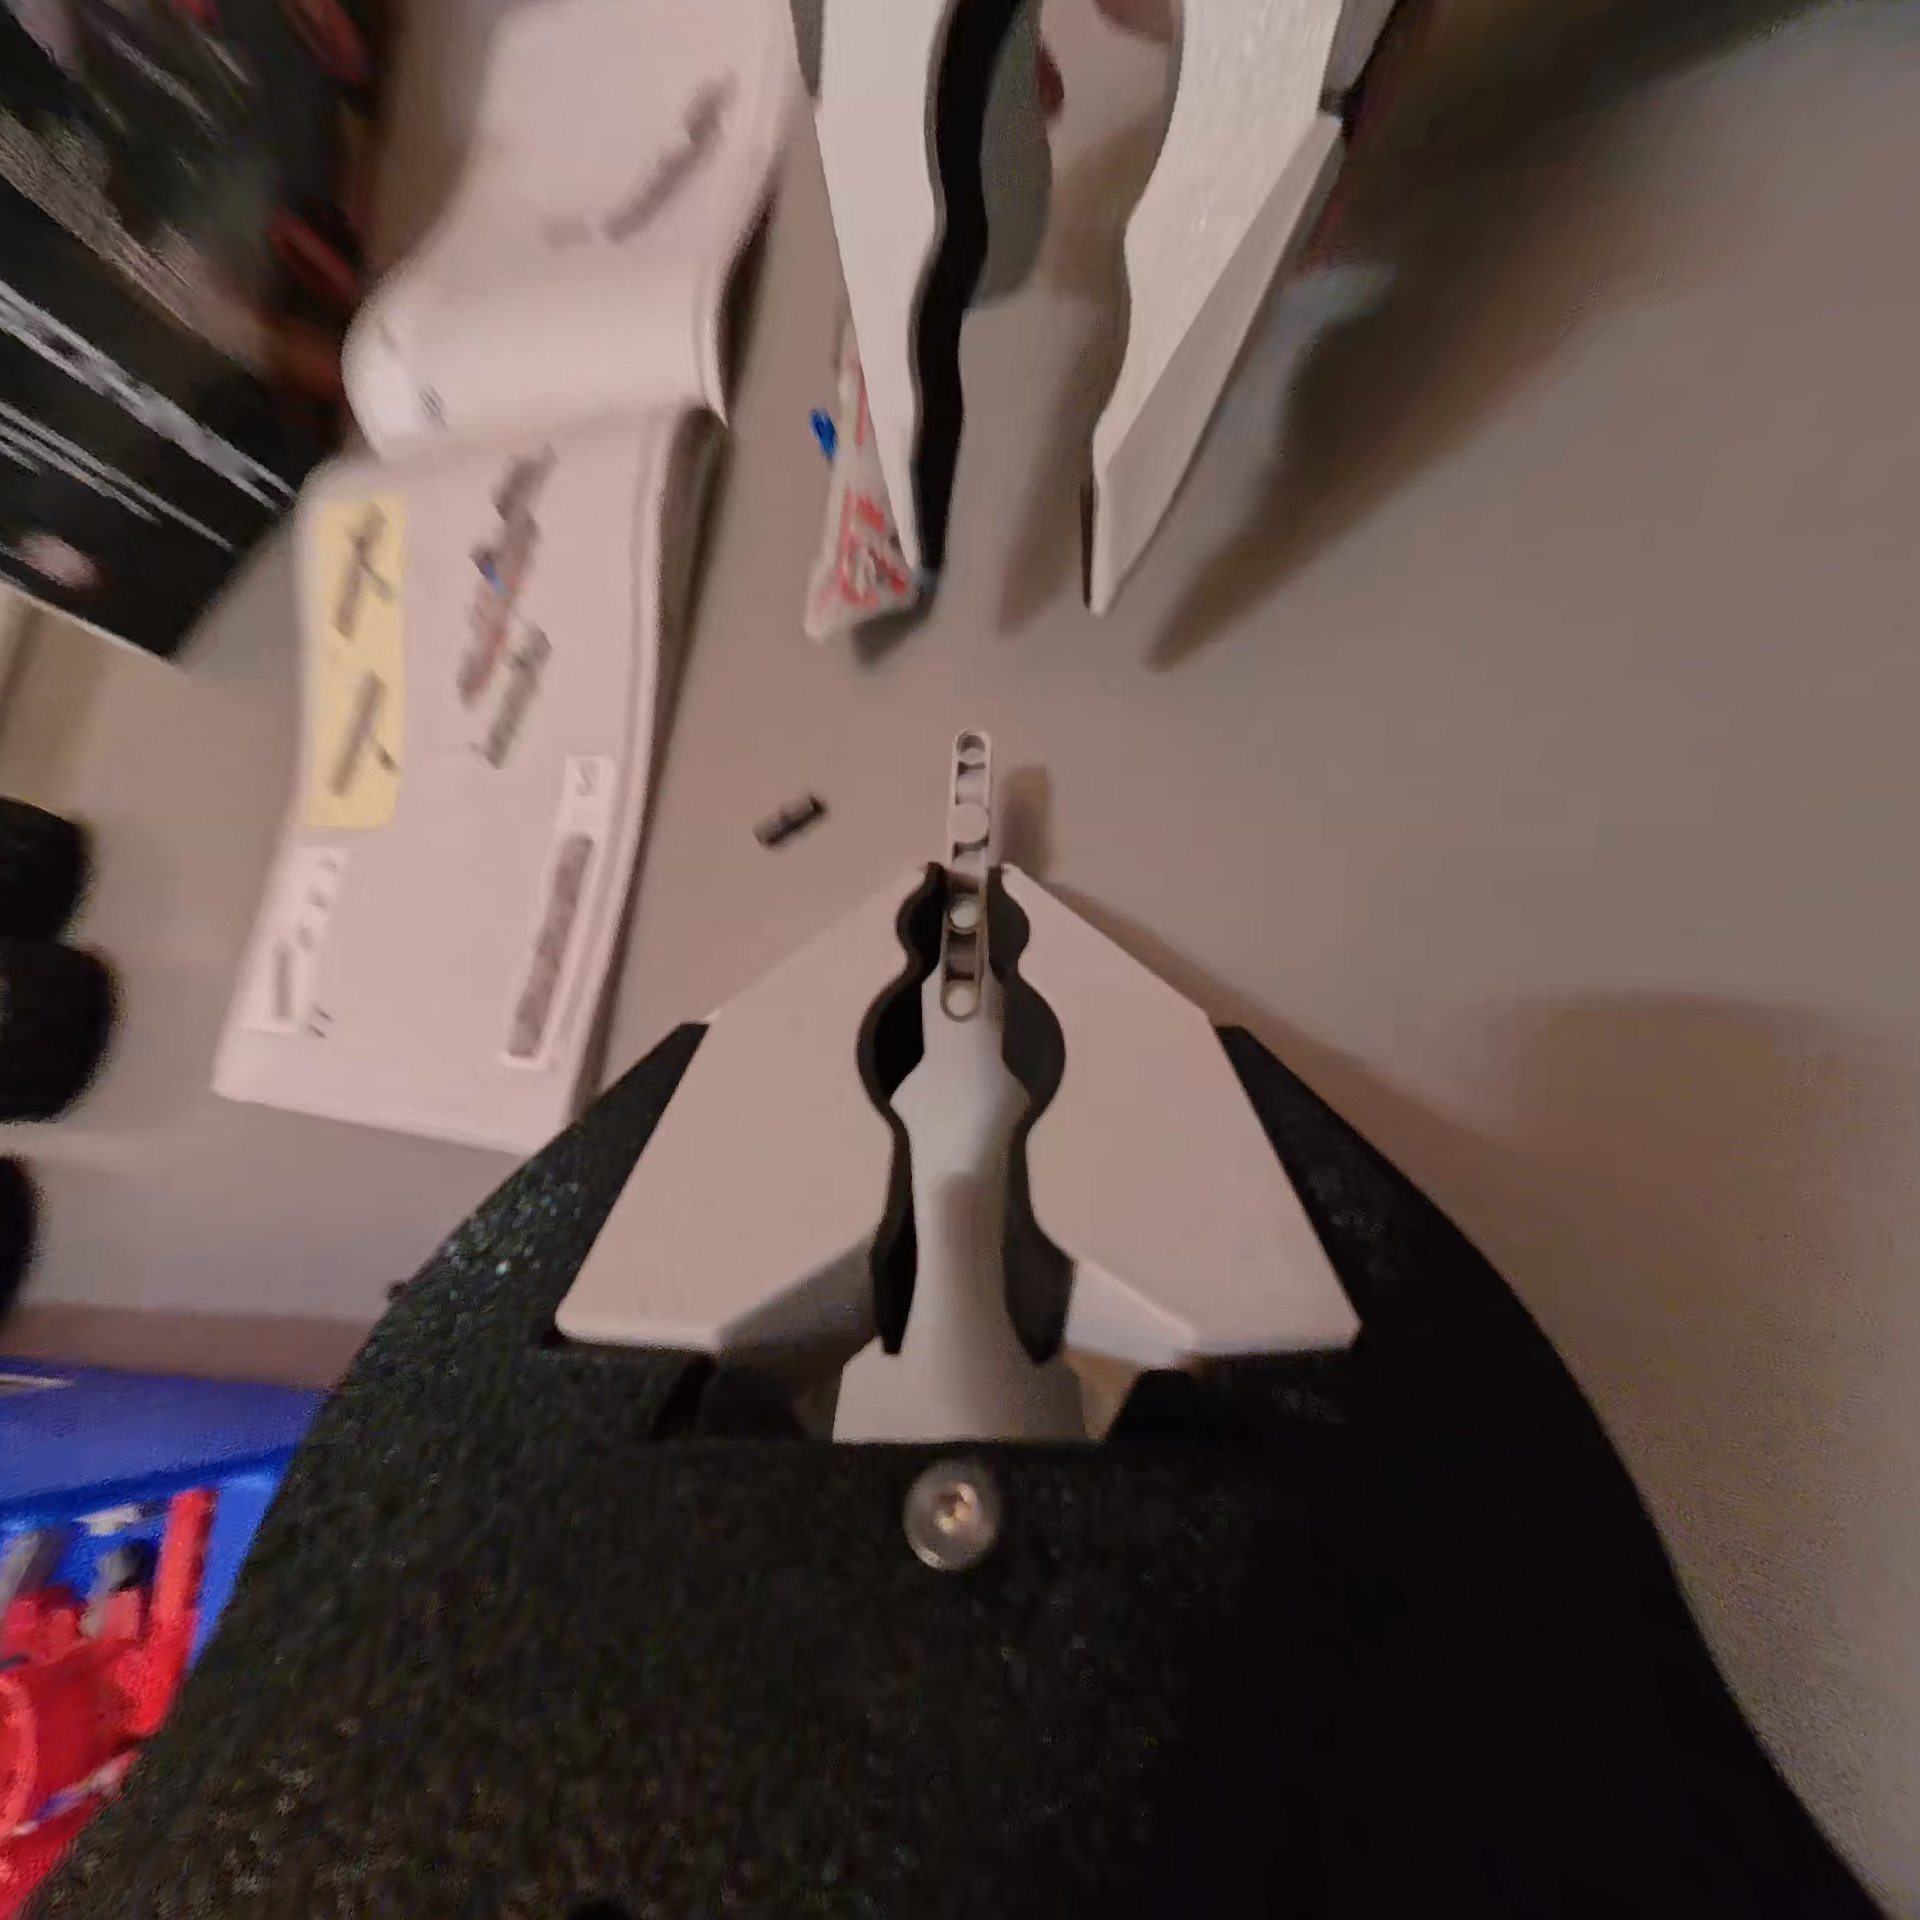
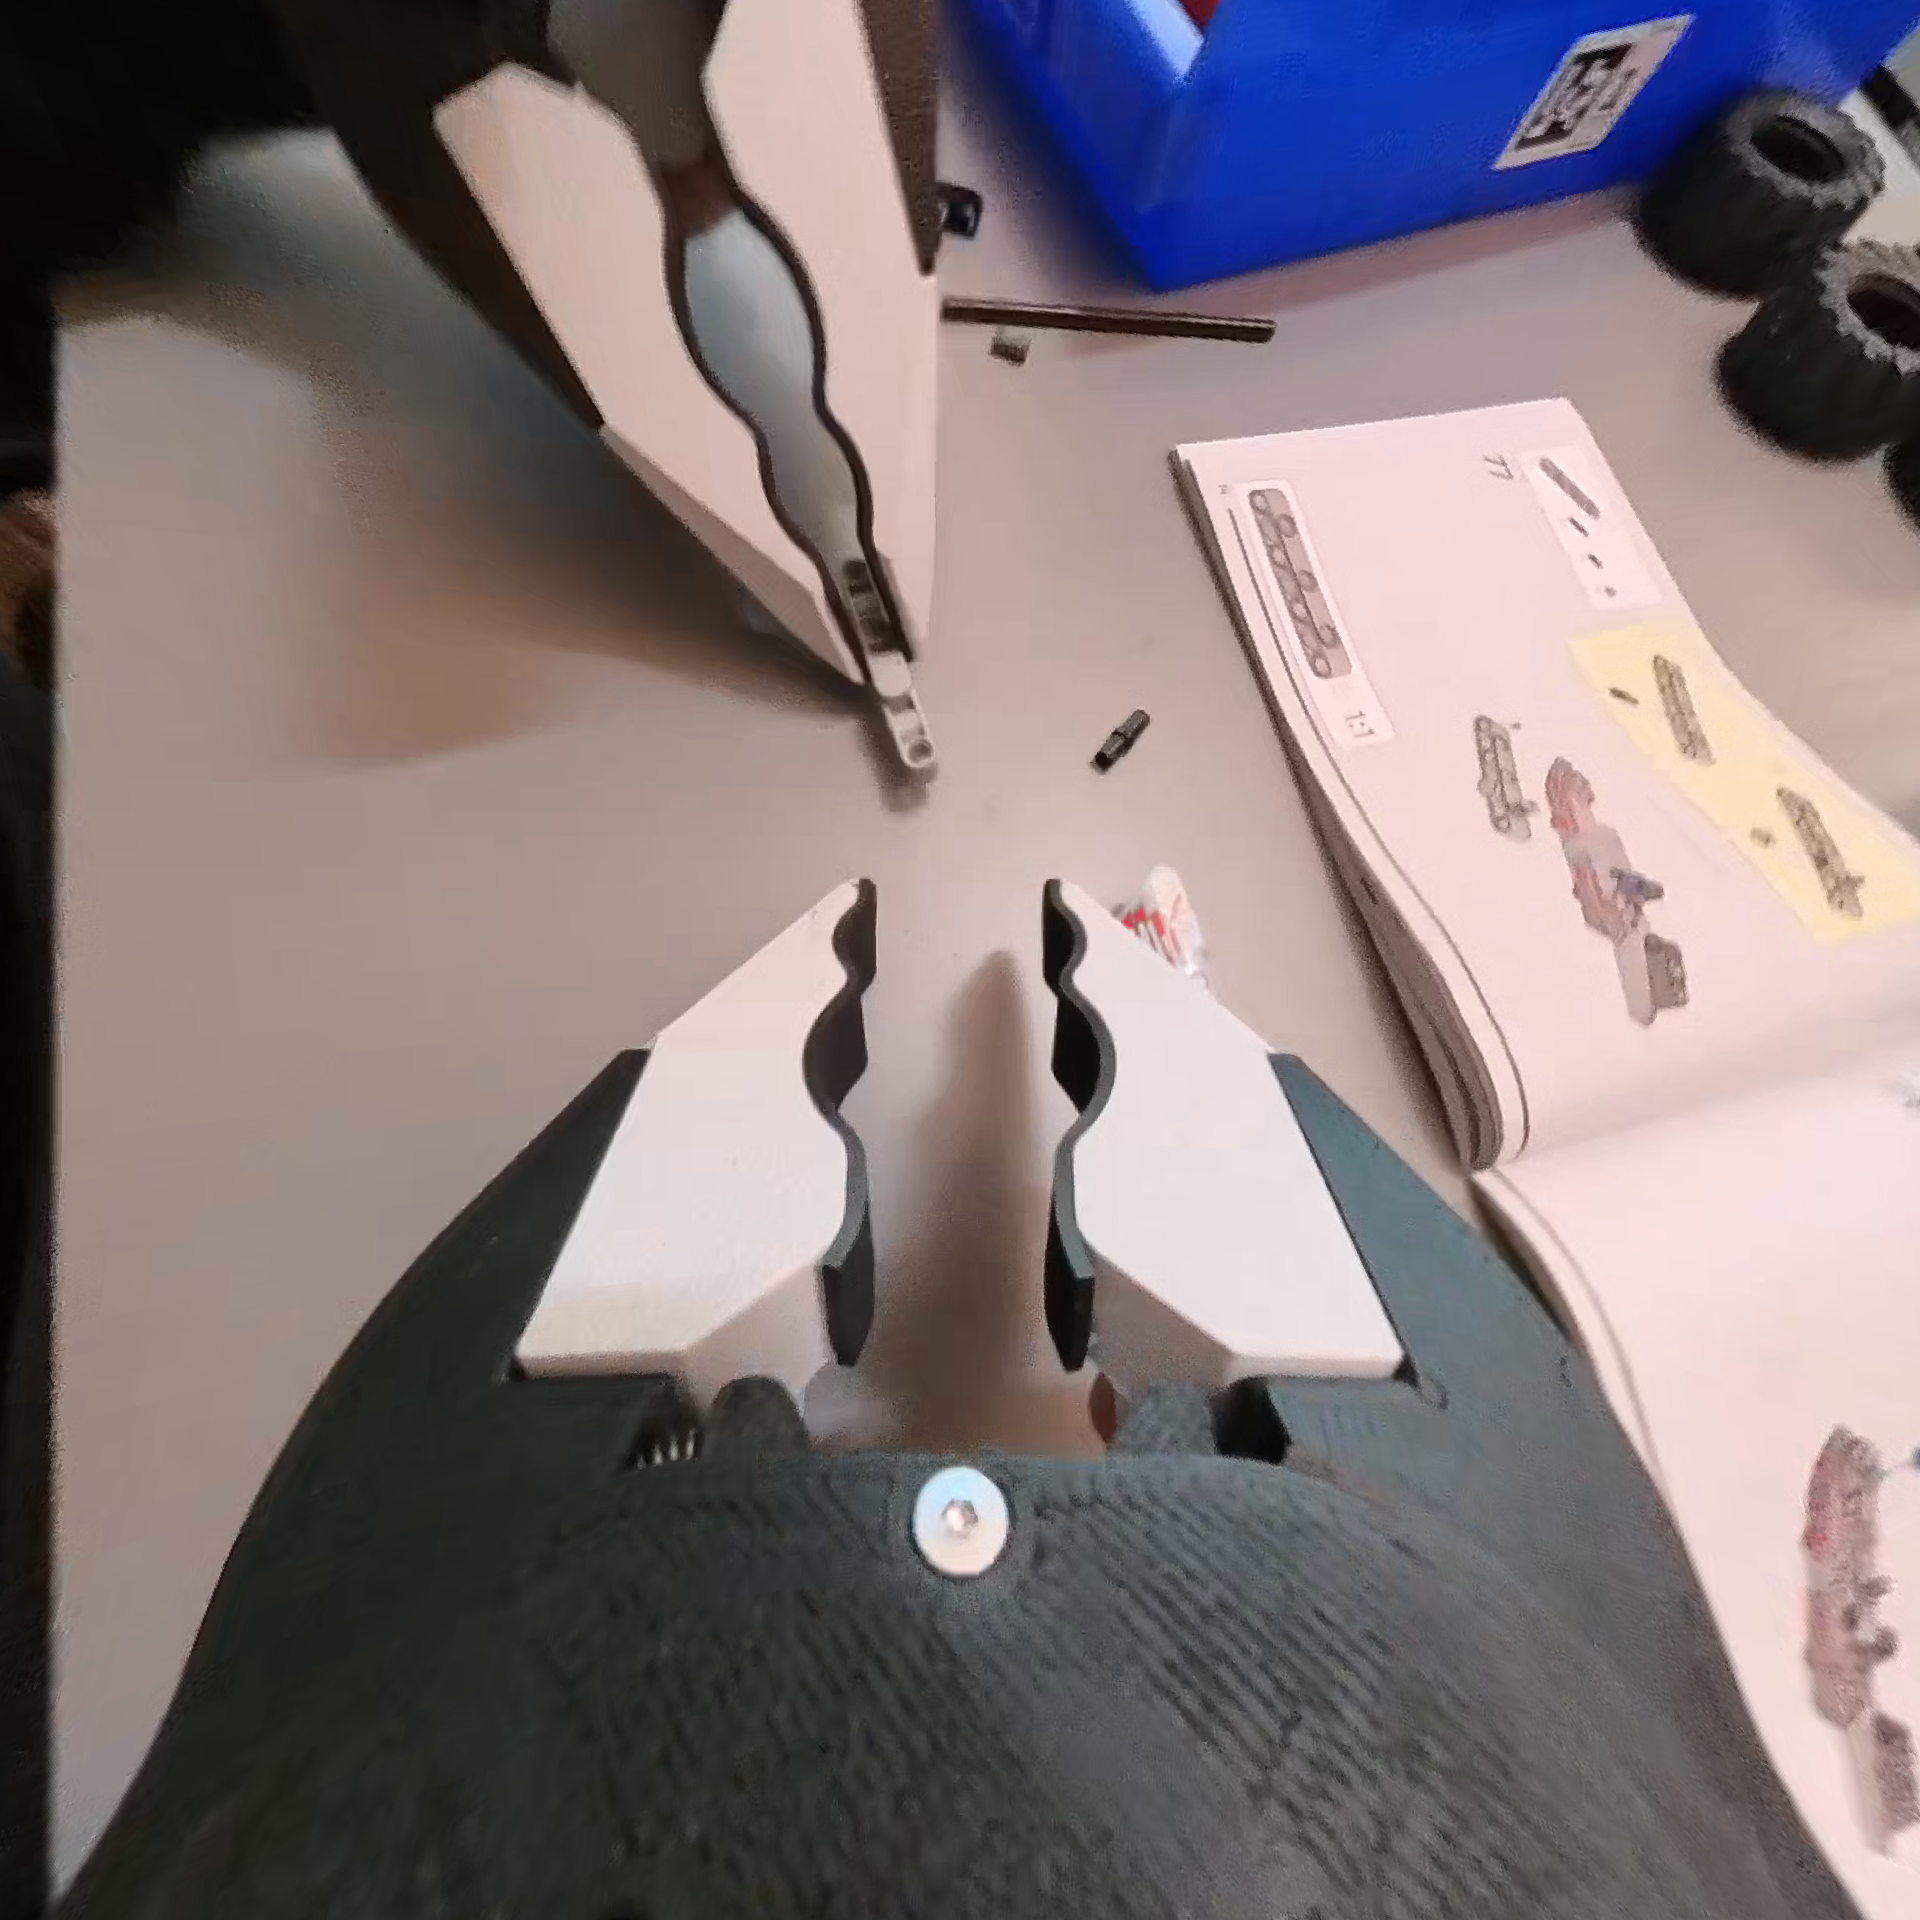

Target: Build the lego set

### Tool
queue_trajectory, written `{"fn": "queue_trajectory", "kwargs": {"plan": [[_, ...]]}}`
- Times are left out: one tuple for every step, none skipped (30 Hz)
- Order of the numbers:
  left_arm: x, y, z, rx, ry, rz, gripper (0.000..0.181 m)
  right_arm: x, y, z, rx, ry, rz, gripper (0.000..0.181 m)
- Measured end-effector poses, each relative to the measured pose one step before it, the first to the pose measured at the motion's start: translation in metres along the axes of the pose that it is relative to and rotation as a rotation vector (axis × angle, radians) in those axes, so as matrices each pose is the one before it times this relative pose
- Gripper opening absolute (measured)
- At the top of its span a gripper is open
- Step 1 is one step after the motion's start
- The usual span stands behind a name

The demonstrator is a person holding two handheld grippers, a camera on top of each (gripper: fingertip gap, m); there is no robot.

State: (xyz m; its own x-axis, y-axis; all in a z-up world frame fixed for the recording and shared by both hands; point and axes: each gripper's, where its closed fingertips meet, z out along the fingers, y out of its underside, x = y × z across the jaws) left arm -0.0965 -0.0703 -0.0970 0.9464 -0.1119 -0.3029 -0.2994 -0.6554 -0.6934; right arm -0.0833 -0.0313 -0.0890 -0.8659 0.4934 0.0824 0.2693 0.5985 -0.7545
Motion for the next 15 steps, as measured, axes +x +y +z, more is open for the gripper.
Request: {"fn": "queue_trajectory", "kwargs": {"plan": [[-0.00249,-0.00904,0.00072,0.0360,-0.0554,0.0401,0.005,-0.00120,-0.00125,-0.00368,0.0272,-0.0188,0.0420,0.030],[-0.00407,-0.00854,-0.00002,0.0317,-0.0690,0.0647,0.005,-0.00007,-0.00185,-0.00273,0.0307,-0.0121,0.0432,0.030],[-0.00542,-0.00780,-0.00095,0.0256,-0.0809,0.0856,0.005,0.00236,-0.00155,-0.00226,0.0287,0.0010,0.0492,0.031],[-0.00382,-0.00642,-0.00111,0.0141,-0.0640,0.0883,0.005,0.00138,-0.00178,-0.00236,0.0279,-0.0077,0.0495,0.032],[-0.00416,-0.00597,-0.00131,0.0097,-0.0613,0.0824,0.005,-0.00022,-0.00242,-0.00276,0.0313,-0.0199,0.0527,0.034],[-0.00409,-0.00618,-0.00172,0.0120,-0.0560,0.0797,0.005,-0.00048,-0.00396,-0.00295,0.0379,-0.0226,0.0595,0.034],[-0.00203,-0.00519,-0.00118,0.0067,-0.0371,0.0691,0.005,0.00041,-0.00605,-0.00299,0.0495,-0.0181,0.0657,0.033],[-0.00202,-0.00418,-0.00080,0.0003,-0.0324,0.0528,0.005,-0.00035,-0.00668,-0.00264,0.0544,-0.0246,0.0649,0.034],[-0.00214,-0.00443,-0.00064,0.0049,-0.0314,0.0449,0.005,-0.00327,-0.00495,-0.00196,0.0427,-0.0406,0.0562,0.033],[-0.00063,-0.00376,-0.00023,0.0059,-0.0184,0.0389,0.005,-0.00368,-0.00263,-0.00095,0.0269,-0.0398,0.0475,0.034],[0.00050,-0.00217,0.00067,-0.0018,-0.0078,0.0262,0.005,-0.00239,-0.00117,0.00004,0.0170,-0.0285,0.0348,0.036],[0.00200,-0.00123,0.00131,-0.0031,0.0031,0.0145,0.004,-0.00287,-0.00019,0.00050,0.0128,-0.0263,0.0212,0.038],[0.00055,-0.00117,0.00129,0.0005,-0.0067,0.0071,0.004,-0.00293,0.00002,0.00089,0.0113,-0.0230,0.0132,0.037],[-0.00056,-0.00188,0.00076,0.0076,-0.0128,0.0069,0.004,-0.00247,0.00037,0.00124,0.0075,-0.0174,0.0074,0.036],[0.00034,-0.00194,0.00066,0.0091,-0.0018,0.0021,0.004,-0.00243,0.00113,0.00132,0.0017,-0.0152,-0.0006,0.034]]}}
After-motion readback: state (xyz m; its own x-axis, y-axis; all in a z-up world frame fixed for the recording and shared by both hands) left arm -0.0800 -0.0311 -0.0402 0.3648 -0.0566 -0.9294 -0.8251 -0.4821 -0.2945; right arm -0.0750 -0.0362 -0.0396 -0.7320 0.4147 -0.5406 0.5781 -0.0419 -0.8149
